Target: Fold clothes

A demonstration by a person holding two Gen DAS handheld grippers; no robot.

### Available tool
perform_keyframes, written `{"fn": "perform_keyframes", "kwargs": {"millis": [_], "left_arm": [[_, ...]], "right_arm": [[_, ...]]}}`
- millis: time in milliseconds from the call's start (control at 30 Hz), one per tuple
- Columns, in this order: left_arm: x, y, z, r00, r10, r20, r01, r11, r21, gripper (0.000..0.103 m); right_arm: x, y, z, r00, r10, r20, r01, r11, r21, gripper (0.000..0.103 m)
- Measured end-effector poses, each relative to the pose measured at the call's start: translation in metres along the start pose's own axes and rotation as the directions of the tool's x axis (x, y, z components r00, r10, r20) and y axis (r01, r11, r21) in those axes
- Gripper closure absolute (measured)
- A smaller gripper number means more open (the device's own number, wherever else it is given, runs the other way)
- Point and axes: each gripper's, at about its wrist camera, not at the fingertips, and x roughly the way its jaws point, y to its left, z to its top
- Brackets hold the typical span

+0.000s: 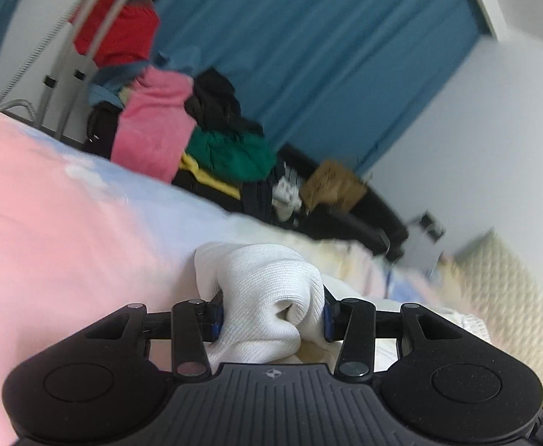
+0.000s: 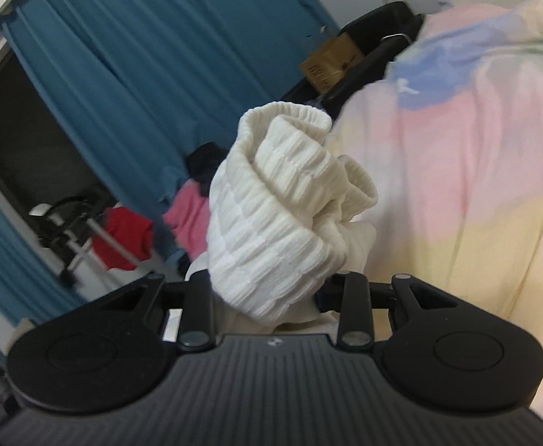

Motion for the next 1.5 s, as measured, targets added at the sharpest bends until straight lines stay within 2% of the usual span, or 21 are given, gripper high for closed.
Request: {"fn": "perform_keyframes", "kwargs": {"millis": [100, 233, 333, 400, 467, 500, 567, 667, 733, 800, 833, 1000, 1067, 1167, 1233, 1300, 1500], "left_arm": [[0.016, 0.02, -0.022, 0.998, 0.025, -0.059, -0.017, 0.992, 0.122, 0.055], [0.028, 0.039, -0.039, 0.988, 0.079, -0.13, -0.054, 0.981, 0.184, 0.051], [0.02, 0.04, -0.043, 0.983, 0.103, -0.152, -0.07, 0.975, 0.211, 0.044], [0.01, 0.035, -0.037, 0.978, 0.123, -0.169, -0.084, 0.972, 0.22, 0.041], [-0.017, 0.024, -0.019, 0.977, 0.158, -0.142, -0.122, 0.964, 0.236, 0.039], [-0.036, 0.015, -0.013, 0.979, 0.166, -0.115, -0.133, 0.959, 0.252, 0.029], [-0.073, -0.004, -0.001, 0.983, 0.172, -0.068, -0.146, 0.947, 0.286, 0.022], [-0.127, -0.032, 0.012, 0.984, 0.175, -0.017, -0.159, 0.925, 0.344, 0.021], [-0.163, -0.05, 0.012, 0.986, 0.166, 0.008, -0.157, 0.912, 0.378, 0.016], [-0.196, -0.068, 0.01, 0.988, 0.152, 0.024, -0.149, 0.902, 0.405, 0.005], [-0.212, -0.077, 0.008, 0.989, 0.143, 0.027, -0.141, 0.898, 0.416, 0.004], [-0.291, -0.122, -0.017, 0.99, 0.123, 0.073, -0.143, 0.857, 0.495, 0.0], [-0.319, -0.134, -0.03, 0.988, 0.136, 0.079, -0.157, 0.85, 0.503, 0.0], [-0.361, -0.15, -0.055, 0.983, 0.145, 0.108, -0.181, 0.829, 0.529, 0.0], [-0.387, -0.155, -0.073, 0.983, 0.144, 0.112, -0.182, 0.813, 0.553, 0.0], [-0.413, -0.155, -0.091, 0.982, 0.127, 0.143, -0.187, 0.802, 0.568, 0.0], [-0.453, -0.142, -0.137, 0.965, 0.157, 0.209, -0.247, 0.804, 0.541, 0.0]], "right_arm": [[0.005, -0.037, -0.039, 1.0, -0.007, 0.002, 0.006, 0.998, 0.058, 0.067], [-0.007, -0.061, -0.09, 1.0, -0.025, 0.008, 0.024, 0.993, 0.117, 0.061], [-0.006, -0.065, -0.1, 0.999, -0.045, -0.015, 0.046, 0.992, 0.116, 0.054], [-0.008, -0.061, -0.09, 0.996, -0.062, -0.07, 0.069, 0.991, 0.11, 0.052], [-0.018, -0.049, -0.077, 0.986, -0.112, -0.125, 0.122, 0.989, 0.078, 0.05], [-0.024, -0.043, -0.072, 0.98, -0.137, -0.144, 0.147, 0.987, 0.06, 0.05], [-0.039, -0.03, -0.061, 0.967, -0.187, -0.175, 0.194, 0.981, 0.024, 0.05], [-0.077, -0.009, -0.046, 0.966, -0.211, -0.151, 0.21, 0.977, -0.025, 0.05], [-0.107, 0.006, -0.039, 0.973, -0.202, -0.111, 0.195, 0.978, -0.072, 0.05], [-0.138, 0.024, -0.034, 0.98, -0.185, -0.076, 0.175, 0.976, -0.127, 0.05], [-0.153, 0.032, -0.033, 0.983, -0.175, -0.063, 0.163, 0.975, -0.152, 0.05], [-0.227, 0.065, -0.031, 0.993, -0.117, -0.007, 0.111, 0.958, -0.265, 0.05], [-0.251, 0.075, -0.034, 0.996, -0.089, -0.002, 0.084, 0.951, -0.298, 0.048], [-0.284, 0.09, -0.041, 0.999, -0.042, 0.001, 0.04, 0.937, -0.346, 0.026], [-0.304, 0.1, -0.048, 1.0, -0.012, 0.01, 0.015, 0.924, -0.381, 0.016], [-0.318, 0.103, -0.058, 0.999, 0.005, 0.035, 0.011, 0.902, -0.432, 0.018], [-0.347, 0.106, -0.093, 0.994, 0.034, 0.1, 0.021, 0.863, -0.505, 0.018]]}}
